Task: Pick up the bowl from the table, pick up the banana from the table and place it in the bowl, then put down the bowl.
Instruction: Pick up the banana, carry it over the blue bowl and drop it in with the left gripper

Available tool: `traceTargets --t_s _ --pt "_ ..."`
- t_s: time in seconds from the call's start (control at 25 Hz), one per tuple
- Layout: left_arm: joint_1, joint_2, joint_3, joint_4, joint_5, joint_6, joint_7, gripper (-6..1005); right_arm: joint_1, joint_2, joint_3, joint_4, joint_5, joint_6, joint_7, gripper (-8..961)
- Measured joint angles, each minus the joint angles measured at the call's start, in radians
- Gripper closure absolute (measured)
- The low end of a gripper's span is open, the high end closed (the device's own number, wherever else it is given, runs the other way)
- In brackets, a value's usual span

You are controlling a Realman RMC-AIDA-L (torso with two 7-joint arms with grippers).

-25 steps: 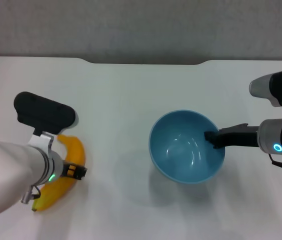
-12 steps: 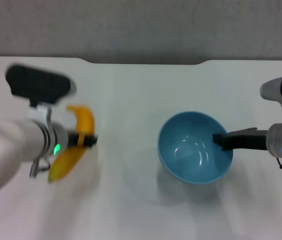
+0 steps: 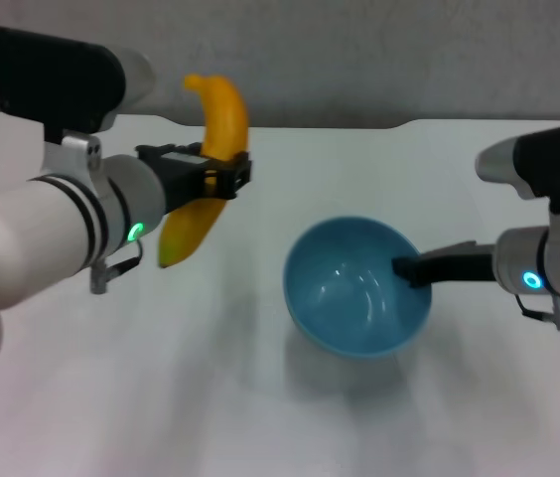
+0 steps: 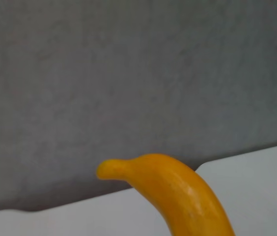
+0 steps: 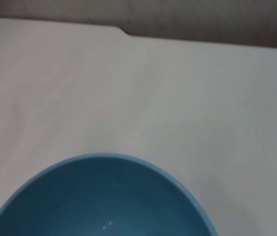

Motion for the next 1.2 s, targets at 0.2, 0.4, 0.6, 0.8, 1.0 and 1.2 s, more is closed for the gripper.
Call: traceTargets --t_s 0.2,0.4,0.6,0.8,1.0,1.2 --pt "0.007 -0.001 0.059 -0.042 -0.039 -0.081 0.0 482 0.024 -0.001 -0.004 -0.001 0.025 0.01 -0.005 921" --pt "0.005 -0.002 0.09 -0.049 -0.093 -0.158 -0.003 482 0.066 0.002 -0.029 -0.028 0.054 0.01 -0.006 920" --pt "0.0 -0.001 0.095 -0.009 -0.17 -0.221 -0.003 482 0.097 0.003 -0.076 -0.033 0.123 0.006 -0.007 920" --pt "-0.007 -0.001 0.105 0.067 -0.227 -0.269 -0.002 482 0.118 0.003 -0.091 -0.036 0.156 -0.003 -0.007 921" --pt "-0.005 0.0 0.119 0.097 -0.24 -0.299 -0.004 482 0.118 0.001 -0.085 -0.037 0.157 -0.003 -0.007 918" --pt "0.0 -0.001 0.128 0.124 -0.252 -0.327 -0.007 482 0.121 -0.004 -0.065 -0.059 0.152 -0.002 -0.002 913"
